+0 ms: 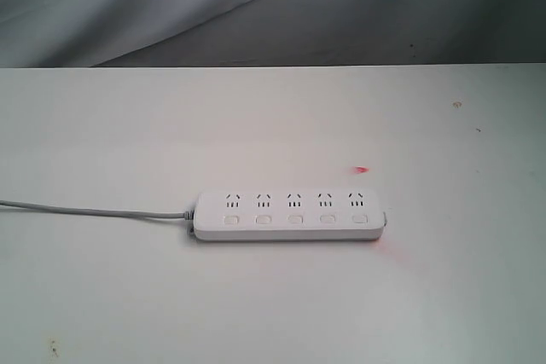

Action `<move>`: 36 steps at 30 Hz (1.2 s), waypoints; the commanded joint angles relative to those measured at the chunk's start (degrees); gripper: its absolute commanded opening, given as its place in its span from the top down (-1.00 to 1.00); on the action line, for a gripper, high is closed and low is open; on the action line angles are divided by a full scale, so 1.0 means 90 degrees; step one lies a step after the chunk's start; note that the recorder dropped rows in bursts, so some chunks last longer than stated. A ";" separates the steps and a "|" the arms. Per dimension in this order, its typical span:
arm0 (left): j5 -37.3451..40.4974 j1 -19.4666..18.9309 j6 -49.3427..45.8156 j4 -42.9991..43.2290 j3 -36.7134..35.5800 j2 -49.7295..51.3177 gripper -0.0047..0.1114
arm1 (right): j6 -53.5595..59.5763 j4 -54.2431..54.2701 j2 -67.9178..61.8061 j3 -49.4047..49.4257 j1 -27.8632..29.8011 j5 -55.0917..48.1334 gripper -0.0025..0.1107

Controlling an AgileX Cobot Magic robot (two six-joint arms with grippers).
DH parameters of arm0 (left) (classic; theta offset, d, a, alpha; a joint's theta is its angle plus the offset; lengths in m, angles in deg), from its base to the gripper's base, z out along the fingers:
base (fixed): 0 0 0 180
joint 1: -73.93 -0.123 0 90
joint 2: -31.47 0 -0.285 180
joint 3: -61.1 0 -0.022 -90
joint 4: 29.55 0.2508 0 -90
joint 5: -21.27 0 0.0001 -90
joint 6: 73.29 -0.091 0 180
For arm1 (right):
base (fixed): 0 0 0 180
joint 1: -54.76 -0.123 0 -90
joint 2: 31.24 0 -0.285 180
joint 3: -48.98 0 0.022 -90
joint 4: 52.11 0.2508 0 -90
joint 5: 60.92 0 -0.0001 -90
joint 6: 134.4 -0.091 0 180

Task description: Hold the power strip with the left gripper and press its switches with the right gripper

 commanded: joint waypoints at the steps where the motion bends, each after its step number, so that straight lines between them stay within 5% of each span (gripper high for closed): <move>1: -0.0038 0.0031 0.0035 -0.0032 -0.0028 -0.0043 0.92 | -0.0049 0.1320 0.0013 0.0028 -0.0010 0.0044 0.96; 22: -0.0057 0.0031 0.0035 0.0108 -0.0028 -0.0043 0.92 | -0.0049 0.0977 0.0013 0.0028 -0.0024 0.0027 0.96; 36: -0.0057 0.0031 0.0035 0.0108 -0.0028 -0.0043 0.92 | 0.1968 0.1004 0.0013 0.0028 0.2812 0.1378 0.96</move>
